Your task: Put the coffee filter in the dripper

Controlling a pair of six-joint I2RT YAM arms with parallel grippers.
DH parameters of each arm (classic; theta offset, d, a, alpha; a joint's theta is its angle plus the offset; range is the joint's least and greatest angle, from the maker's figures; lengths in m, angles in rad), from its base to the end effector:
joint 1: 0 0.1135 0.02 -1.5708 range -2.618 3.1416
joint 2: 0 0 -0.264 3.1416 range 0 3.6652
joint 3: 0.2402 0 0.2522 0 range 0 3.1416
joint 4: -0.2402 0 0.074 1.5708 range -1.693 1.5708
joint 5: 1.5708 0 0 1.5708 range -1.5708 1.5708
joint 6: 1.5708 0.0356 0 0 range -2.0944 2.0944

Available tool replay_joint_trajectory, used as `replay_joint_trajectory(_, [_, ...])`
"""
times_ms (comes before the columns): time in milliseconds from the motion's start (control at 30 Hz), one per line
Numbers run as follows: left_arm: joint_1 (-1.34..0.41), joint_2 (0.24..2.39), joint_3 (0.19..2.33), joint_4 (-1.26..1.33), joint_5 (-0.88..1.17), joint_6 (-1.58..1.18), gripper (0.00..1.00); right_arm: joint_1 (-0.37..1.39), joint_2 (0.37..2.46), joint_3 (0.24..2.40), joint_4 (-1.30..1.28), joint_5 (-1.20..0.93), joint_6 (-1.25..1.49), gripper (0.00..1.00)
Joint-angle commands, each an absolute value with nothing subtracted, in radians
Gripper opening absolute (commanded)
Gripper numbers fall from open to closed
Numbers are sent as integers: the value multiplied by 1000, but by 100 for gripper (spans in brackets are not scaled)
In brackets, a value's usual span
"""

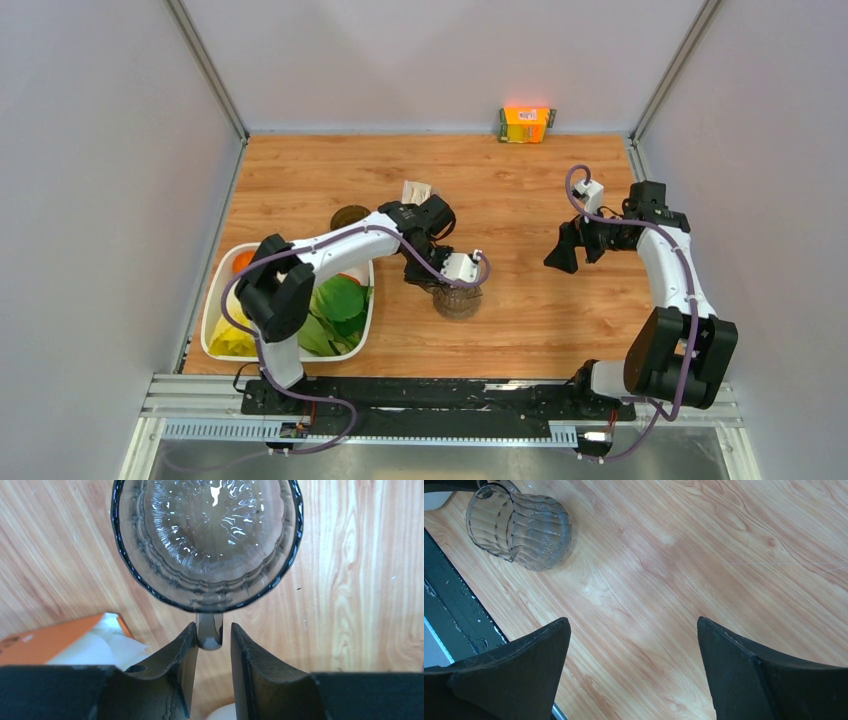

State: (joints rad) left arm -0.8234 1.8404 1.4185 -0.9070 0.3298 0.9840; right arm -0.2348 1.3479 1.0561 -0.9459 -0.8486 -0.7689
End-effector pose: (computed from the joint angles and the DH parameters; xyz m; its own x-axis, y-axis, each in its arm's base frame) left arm 0.2391 -0.2749 0.2178 0.2564 0.8824 -0.3945 0.9630 -0.2684 0.0254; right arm 0.2449 -0.0311 0.2658 -0.6016 -0.3287 -0.7281 -0.7000 0.6559 0.2823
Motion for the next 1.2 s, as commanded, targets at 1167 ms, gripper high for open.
replay_joint_trajectory(1167, [18, 1471, 1199, -782, 251, 657, 48, -255, 1311, 1035, -959, -932, -774, 100])
